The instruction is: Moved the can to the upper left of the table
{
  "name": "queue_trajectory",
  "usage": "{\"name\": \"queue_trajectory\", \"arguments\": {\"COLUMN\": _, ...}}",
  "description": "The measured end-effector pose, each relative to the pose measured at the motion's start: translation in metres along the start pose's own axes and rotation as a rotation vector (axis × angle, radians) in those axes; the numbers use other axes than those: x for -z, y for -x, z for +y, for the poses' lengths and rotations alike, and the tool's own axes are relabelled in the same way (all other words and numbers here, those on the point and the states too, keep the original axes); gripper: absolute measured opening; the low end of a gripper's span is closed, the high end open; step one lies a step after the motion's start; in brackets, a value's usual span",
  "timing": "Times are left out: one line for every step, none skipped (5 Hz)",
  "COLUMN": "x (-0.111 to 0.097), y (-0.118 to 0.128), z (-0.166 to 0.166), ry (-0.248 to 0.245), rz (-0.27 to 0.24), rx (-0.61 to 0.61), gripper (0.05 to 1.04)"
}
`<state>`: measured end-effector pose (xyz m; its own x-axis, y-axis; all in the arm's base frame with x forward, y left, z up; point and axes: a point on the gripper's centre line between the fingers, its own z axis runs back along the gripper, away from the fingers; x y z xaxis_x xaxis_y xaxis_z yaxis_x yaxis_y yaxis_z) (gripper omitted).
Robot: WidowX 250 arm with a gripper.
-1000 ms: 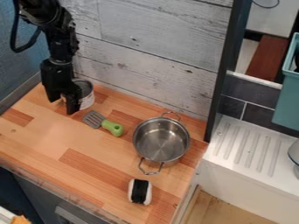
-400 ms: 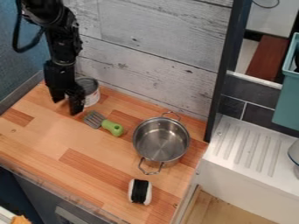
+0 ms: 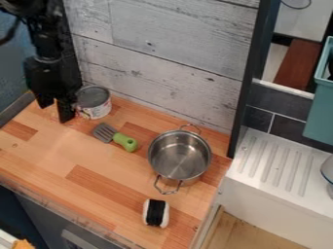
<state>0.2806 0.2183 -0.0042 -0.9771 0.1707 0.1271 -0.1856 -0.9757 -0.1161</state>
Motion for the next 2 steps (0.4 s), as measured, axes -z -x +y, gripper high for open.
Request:
{"name": "queue_trajectory", "arguments": {"x": -0.0207, "y": -0.0085, "z": -0.0029, "ry": 0.029, "rz": 0.03, "rx": -0.032, "gripper": 1.001}}
{"name": "queue_trajectory", "arguments": {"x": -0.0206, "y": -0.0098, "z": -0.0036, "ry": 0.027, "rz": 0.03, "rx": -0.037, "gripper": 1.001}}
